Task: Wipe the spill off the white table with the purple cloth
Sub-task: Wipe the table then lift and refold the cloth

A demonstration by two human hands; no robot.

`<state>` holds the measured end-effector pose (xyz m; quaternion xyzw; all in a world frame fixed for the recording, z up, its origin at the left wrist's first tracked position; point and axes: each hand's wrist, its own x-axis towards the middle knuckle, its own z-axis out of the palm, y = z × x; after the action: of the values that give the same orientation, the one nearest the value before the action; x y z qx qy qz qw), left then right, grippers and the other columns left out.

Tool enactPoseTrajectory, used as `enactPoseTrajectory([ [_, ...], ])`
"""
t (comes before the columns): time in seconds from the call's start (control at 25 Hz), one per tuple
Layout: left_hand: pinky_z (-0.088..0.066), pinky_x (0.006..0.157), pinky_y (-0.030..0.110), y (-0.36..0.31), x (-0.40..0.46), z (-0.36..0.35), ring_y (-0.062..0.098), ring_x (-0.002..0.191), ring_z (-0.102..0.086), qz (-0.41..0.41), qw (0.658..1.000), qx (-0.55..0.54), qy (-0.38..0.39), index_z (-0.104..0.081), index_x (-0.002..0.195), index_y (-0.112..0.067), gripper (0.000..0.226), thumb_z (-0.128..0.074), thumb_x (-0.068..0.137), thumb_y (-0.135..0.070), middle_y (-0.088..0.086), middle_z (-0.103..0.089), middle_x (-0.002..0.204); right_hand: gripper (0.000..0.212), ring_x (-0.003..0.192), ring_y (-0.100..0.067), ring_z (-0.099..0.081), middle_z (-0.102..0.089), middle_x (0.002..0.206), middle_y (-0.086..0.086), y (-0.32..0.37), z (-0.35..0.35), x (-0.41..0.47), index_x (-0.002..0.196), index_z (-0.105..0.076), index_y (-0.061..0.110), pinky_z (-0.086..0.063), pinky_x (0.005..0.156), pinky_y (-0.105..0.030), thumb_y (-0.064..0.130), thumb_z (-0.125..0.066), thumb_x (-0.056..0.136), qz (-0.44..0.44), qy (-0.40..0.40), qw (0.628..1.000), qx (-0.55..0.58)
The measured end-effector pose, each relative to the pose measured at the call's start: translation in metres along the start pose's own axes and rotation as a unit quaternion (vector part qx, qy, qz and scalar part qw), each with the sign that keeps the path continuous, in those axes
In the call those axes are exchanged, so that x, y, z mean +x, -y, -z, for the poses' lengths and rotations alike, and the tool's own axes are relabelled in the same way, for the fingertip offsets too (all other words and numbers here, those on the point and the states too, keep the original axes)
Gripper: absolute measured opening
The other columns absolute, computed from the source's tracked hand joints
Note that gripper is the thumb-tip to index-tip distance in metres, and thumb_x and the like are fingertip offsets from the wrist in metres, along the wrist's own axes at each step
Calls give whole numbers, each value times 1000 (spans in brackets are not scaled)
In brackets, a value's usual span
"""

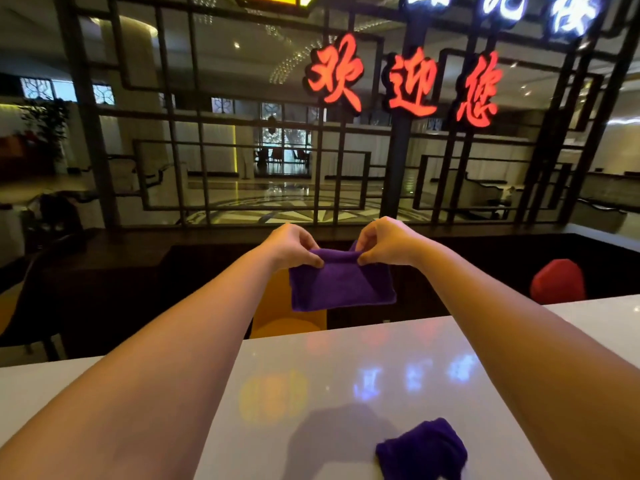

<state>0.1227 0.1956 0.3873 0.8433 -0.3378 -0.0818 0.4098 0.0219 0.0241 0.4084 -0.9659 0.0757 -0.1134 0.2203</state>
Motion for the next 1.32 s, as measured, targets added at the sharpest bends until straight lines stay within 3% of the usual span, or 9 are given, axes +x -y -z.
enactPoseTrajectory([
  [0.32,-49,62,23,-83,52,-111,17,88,-60,-24,1000,-15,13,-61,77,-22,17,-76,71,-17,1,-63,89,13,83,-15,-62,-65,84,2,-122,74,-30,77,-65,23,-53,66,-23,12,-72,75,-8,-3,1000,-6],
  [0.6,-51,60,22,-128,111,-268,13,83,-61,-6,999,-29,21,-61,76,-27,18,-76,72,-17,-2,-64,85,15,79,-11,-60,-62,80,5,-283,106,-48,72,-64,25,-47,57,-20,12,-72,75,-53,24,998,-12],
  [0.8,-47,52,18,-116,129,-362,12,75,-60,24,999,-30,33,-60,72,-26,19,-76,72,-16,-4,-62,79,21,74,-9,-59,-61,76,7,-373,77,-60,66,-63,28,-46,54,-17,10,-72,74,-89,59,994,5],
  [1.04,-47,53,19,-62,127,-446,14,74,-58,95,993,7,72,-60,81,-21,16,-73,75,-14,-4,-60,80,18,73,-13,-57,-57,75,8,-437,3,-73,72,-63,22,-43,52,-13,6,-67,78,-111,121,986,23],
  [1.2,-54,65,29,-25,111,-487,20,80,-60,130,987,12,96,-63,80,-17,13,-74,72,-15,1,-63,83,13,68,-6,-52,-54,70,13,-465,-39,-91,72,-65,18,-38,50,-13,6,-68,75,-124,160,979,36],
  [1.32,-49,62,28,-6,103,-510,19,75,-58,142,983,17,116,-66,77,-14,12,-75,69,-14,2,-63,77,9,67,-3,-50,-52,69,16,-484,-66,-102,78,-69,12,-35,51,-11,5,-68,73,-139,189,971,42],
])
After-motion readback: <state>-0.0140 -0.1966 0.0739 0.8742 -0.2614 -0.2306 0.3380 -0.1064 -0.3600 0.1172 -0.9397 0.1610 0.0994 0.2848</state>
